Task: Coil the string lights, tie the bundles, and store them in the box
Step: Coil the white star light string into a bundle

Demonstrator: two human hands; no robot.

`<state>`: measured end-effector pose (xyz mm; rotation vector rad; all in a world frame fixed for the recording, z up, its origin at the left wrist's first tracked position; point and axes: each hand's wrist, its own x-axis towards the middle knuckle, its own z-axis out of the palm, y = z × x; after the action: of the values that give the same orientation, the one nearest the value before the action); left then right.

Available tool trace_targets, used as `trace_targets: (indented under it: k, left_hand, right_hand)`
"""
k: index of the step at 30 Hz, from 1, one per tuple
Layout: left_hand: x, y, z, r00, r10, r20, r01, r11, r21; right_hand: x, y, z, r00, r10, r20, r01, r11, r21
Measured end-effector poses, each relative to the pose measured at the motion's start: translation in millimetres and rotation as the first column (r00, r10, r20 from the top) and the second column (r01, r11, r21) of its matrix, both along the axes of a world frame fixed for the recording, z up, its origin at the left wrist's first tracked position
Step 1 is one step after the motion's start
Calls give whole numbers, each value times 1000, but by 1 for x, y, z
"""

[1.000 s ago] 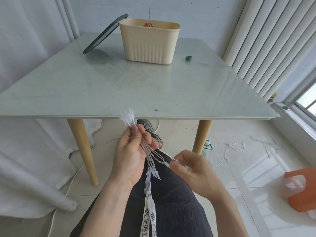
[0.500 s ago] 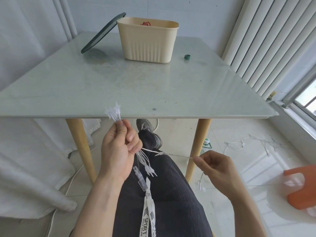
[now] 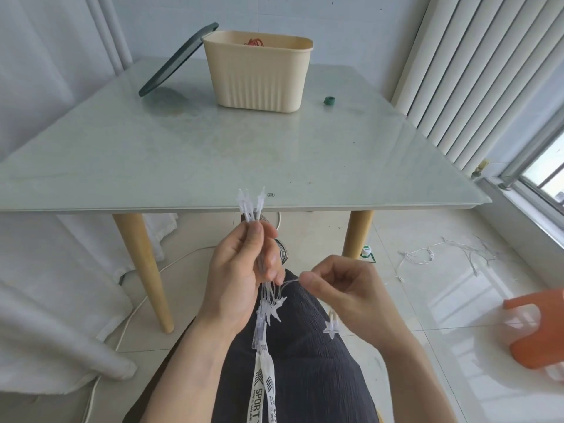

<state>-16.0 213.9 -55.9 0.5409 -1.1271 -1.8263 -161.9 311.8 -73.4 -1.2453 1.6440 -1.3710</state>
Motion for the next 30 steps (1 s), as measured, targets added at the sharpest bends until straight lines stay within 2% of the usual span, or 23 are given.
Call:
trace_targets:
  k: [8,11,14,18,21,25,27,30]
  left_hand:
    - [-2,-3,-10,999,-11,53,13,1000,-27]
    - [-2,0,-11,969,-54,241,67,997,-46]
    - [-3,0,-16,877,-20,481,86,990,-115]
    - [-2,-2,-18,785,36,619,70,987,-145]
    - [1,-3,-11,849,16,528,12,999,-49]
    - [7,-8,-5,955,-13,295,-22,993,114]
    - [8,-10,-5,969,3,249,-33,992,119]
    - [6,-7,-6,965,-2,260,-17,997,69]
  right_hand:
    - [15,-11,2,995,-5,-98,7,1000,25]
    - [18,-12,6,989,0,-148,5,1000,29]
    - [23,-14,12,984,11,-177,-5,999,34]
    - [27,-14,16,982,119,-145,-108,991,81]
    - [15,-10,11,972,233,-37,-225,963,152]
    - [-5,-2,-3,958,287,-29,-270,927,260]
    - [-8,0,-10,971,230,63,-239,950,203]
    - [-5,0,-9,976,85,200,-98,994,54]
